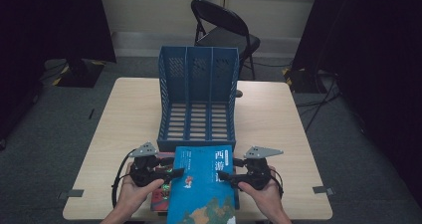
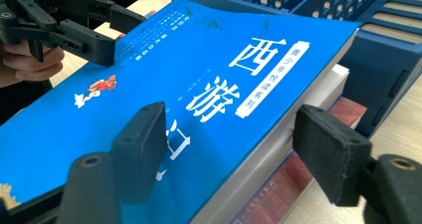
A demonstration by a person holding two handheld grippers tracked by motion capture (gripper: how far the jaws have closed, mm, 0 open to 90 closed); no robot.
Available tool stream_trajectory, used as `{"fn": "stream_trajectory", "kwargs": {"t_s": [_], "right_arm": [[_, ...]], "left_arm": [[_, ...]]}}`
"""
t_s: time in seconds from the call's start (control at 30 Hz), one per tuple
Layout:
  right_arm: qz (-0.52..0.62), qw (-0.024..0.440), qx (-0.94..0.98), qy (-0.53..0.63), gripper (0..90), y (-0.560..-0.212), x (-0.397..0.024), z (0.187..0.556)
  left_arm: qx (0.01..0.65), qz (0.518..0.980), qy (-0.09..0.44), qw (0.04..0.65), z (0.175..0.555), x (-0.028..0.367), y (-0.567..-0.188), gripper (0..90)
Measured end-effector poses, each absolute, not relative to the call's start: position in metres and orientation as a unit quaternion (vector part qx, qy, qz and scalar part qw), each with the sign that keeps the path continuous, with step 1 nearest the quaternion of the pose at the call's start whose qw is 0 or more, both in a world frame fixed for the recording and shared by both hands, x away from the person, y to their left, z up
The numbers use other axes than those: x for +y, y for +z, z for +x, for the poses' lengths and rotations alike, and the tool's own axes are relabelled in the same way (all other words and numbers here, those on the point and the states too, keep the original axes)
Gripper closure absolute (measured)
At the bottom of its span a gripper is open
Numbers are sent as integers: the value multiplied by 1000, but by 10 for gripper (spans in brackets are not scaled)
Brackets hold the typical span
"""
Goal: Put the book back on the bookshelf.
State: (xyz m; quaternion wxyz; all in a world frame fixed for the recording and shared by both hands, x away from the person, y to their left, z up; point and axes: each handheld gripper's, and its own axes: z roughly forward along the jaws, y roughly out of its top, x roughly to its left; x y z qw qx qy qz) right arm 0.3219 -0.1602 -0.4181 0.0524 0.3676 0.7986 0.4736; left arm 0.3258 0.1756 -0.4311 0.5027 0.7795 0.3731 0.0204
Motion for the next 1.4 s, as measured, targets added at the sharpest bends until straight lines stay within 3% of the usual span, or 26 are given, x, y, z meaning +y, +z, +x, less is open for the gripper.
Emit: {"fn": "stream_trajectory", "kwargs": {"t_s": [0.2,0.63,0.8,0.93,1.17,1.23,1.4], "right_arm": [[363,52,790,491,375,-413,-163,314],[356,44,790,498,334,-419,-139,347],[348,17,794,499,413,-411,-138,347],[357,5,797,487,353,-412,-134,346],[354,-9,801,482,338,-412,-120,355],[352,-9,804,479,350,-413,-117,356],[349,-21,806,478,479,-414,-118,355]], "left_arm": [[376,778,18,504,326,176,-431,366],[378,776,14,504,327,176,-432,366],[380,777,13,503,327,177,-432,366],[387,772,10,505,327,176,-433,341],[375,779,21,501,325,174,-431,336],[378,777,10,503,326,175,-432,332],[391,770,-8,504,329,178,-435,299]]}}
